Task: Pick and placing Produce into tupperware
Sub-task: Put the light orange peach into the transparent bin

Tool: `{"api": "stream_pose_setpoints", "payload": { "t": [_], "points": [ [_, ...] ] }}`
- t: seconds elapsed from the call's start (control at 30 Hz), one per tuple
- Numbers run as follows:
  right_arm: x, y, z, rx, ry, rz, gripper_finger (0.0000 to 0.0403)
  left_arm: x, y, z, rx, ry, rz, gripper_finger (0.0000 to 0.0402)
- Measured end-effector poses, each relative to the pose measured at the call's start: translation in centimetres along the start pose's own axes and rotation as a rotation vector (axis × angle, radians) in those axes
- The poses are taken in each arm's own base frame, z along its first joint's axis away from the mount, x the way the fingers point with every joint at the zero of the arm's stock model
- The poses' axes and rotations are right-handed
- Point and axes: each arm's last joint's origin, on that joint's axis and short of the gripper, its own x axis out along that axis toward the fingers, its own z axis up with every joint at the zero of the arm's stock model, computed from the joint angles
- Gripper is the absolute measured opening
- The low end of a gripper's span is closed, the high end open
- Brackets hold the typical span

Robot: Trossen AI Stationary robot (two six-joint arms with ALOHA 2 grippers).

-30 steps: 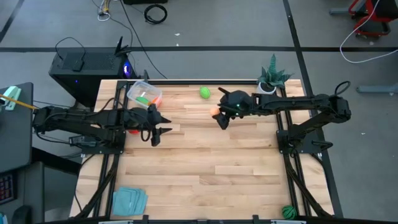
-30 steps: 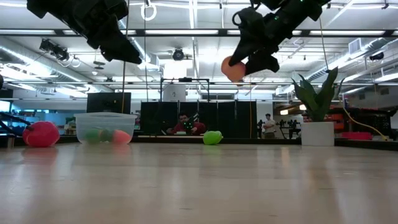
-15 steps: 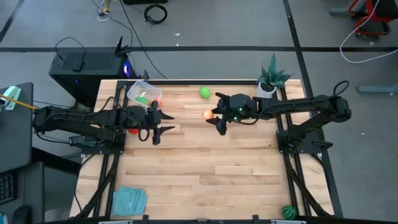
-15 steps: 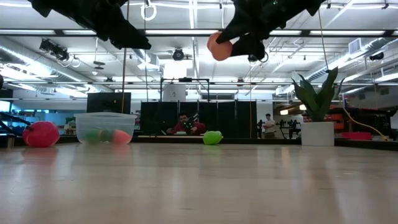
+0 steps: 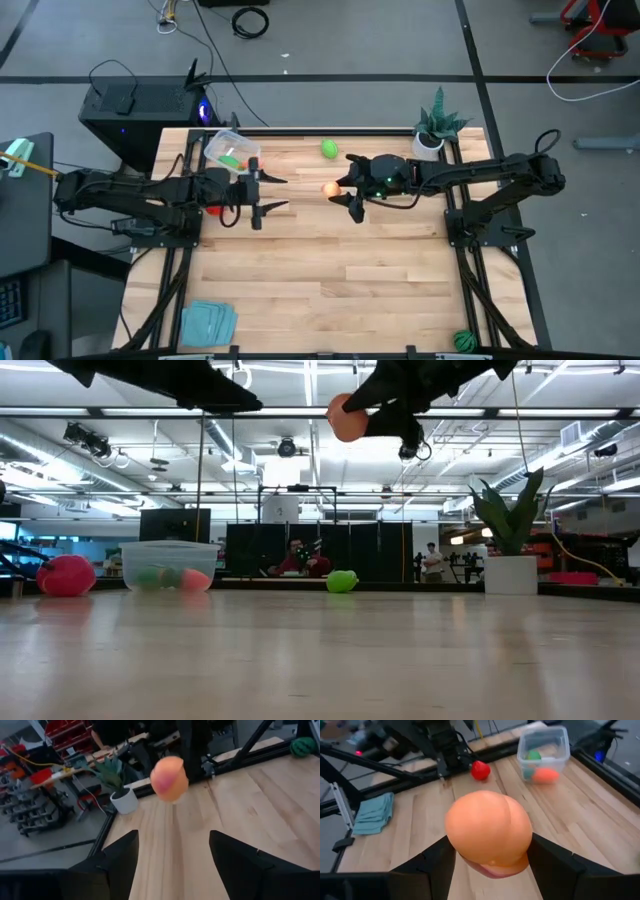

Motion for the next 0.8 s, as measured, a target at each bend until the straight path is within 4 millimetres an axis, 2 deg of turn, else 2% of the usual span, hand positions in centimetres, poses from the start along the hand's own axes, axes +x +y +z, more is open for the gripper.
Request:
{"api": "stream_pose_setpoints", "payload": {
  "t": [0.23, 0.43, 0.8],
  "points": [
    [-0.1, 0.6, 0.8, -0.020, -0.063, 0.135, 0.0235, 2.4, -0.5, 0.1, 0.131, -0.080, 0.031, 0.0244],
    [-0.1, 0.7, 1.1, -0.025, -0.087, 0.167, 0.0235, 3.9, -0.8, 0.0, 0.124, -0.133, 0.052, 0.0249],
    [-0.1, 0.7, 1.1, -0.043, -0.094, 0.168, 0.0235, 4.5, -1.6, 0.1, 0.113, -0.178, 0.038, 0.0251]
  ]
}}
